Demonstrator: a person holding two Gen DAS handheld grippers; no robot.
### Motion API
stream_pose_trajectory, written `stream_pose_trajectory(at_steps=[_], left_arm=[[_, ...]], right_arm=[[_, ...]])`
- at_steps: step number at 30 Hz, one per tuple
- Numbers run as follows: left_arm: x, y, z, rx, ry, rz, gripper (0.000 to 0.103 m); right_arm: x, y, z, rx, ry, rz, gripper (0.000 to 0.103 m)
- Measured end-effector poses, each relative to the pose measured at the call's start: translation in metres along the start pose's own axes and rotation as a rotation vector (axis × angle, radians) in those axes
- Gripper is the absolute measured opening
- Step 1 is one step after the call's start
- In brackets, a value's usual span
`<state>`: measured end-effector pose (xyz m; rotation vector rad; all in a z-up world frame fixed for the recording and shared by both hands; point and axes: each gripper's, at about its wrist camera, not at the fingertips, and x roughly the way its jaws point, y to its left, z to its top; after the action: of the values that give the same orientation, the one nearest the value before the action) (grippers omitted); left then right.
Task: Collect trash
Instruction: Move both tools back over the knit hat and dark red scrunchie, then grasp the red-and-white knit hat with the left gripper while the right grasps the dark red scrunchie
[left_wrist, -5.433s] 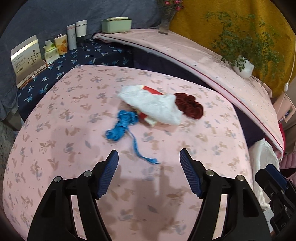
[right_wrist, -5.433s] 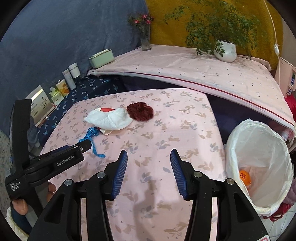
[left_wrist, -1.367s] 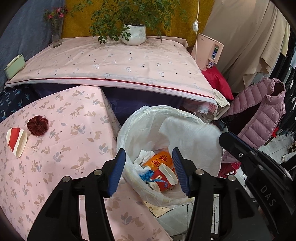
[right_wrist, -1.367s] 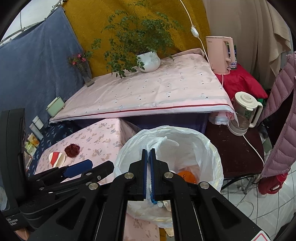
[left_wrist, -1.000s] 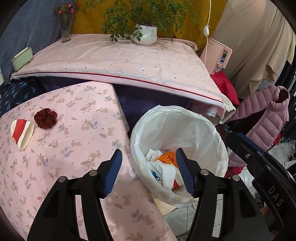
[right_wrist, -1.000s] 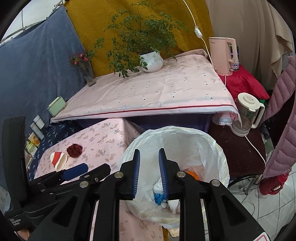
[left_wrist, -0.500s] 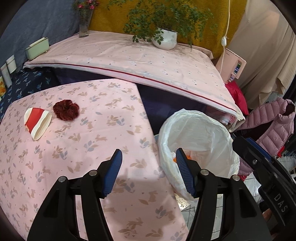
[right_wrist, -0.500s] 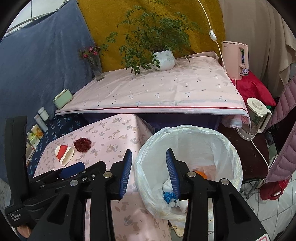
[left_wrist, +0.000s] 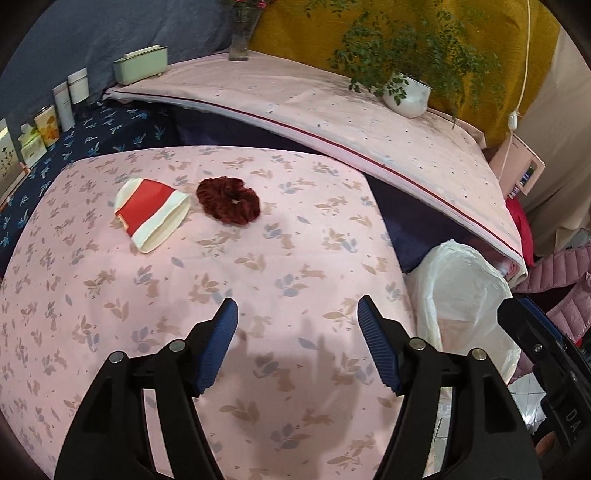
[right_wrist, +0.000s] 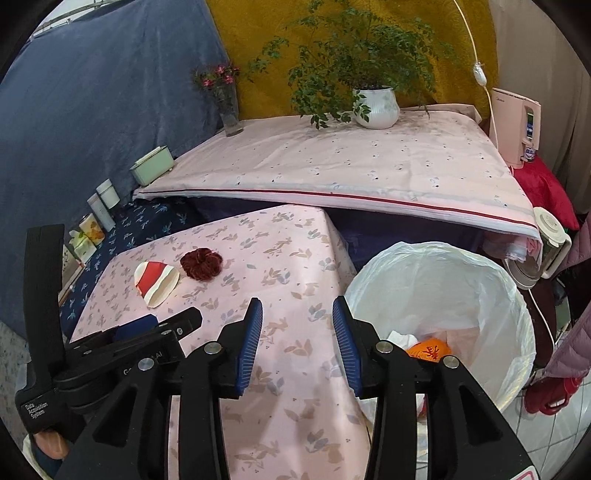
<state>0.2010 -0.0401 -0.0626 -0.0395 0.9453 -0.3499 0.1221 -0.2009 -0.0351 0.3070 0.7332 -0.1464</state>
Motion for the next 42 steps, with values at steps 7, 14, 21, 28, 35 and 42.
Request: stream_pose_trajectory(at_steps=[7,14,21,28,35,42], left_arm=[[0.01,0.057,0.003,-0.075,0.006,0.089,0.066],[0.036,0.1,0.008,-0.083,-0.014,0.212,0.066],[0.072,0.123,0.014,-0.063,-0.061,0.306,0.066],[0.103,0.14,0.022,-0.104,-0.051,0.341,0.061],[0.104,0.154,0.031,-0.147,-0.077,0.301,0.028],[0.101,0.163,0.036,-0.175,-0.094,0.252,0.015]], right_arm=[[0.023,0.033,0.002,-0.035,0.031,0.04,0.039],[0.057,0.058,0.006,-0.052,0.073,0.073,0.039],[0.106,0.078,0.012,-0.066,0.113,0.094,0.039],[0.157,0.097,0.018,-0.095,0.153,0.112,0.039],[0.205,0.113,0.027,-0.107,0.191,0.134,0.039],[0.242,0.125,0.043,-0.092,0.199,0.131,0.039]])
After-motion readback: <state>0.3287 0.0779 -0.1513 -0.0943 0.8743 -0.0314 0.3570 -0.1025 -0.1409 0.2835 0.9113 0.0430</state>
